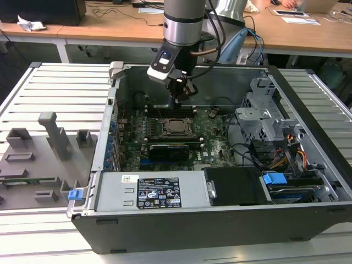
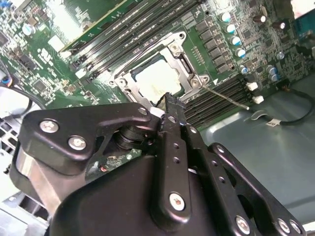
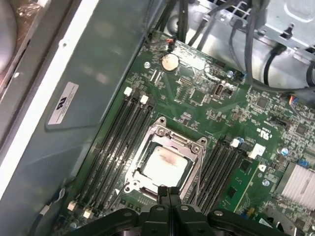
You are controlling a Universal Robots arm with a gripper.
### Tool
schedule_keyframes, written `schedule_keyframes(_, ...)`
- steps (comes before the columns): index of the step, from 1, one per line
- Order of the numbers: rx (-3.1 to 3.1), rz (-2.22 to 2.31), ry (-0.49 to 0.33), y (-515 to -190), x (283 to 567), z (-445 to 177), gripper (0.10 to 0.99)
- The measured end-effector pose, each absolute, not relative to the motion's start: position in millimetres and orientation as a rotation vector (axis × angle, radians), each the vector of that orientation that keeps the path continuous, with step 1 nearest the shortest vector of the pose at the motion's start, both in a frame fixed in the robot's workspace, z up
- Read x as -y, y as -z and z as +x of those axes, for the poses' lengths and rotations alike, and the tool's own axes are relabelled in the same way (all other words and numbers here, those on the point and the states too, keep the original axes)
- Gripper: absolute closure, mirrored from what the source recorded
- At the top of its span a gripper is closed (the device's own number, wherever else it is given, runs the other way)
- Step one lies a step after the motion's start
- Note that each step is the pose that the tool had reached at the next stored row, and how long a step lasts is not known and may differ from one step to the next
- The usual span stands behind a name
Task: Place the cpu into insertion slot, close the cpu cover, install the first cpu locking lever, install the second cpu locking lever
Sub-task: 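Install the first cpu locking lever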
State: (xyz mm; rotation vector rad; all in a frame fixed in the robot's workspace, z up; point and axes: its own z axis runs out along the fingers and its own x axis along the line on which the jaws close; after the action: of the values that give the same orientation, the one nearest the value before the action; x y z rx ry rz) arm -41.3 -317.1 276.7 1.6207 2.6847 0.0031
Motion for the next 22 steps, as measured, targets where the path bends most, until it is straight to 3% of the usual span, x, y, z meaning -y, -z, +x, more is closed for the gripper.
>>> schedule_keyframes(22,-2.924,1.134,-0.005,-276.6,317.1,-41.3,0.98)
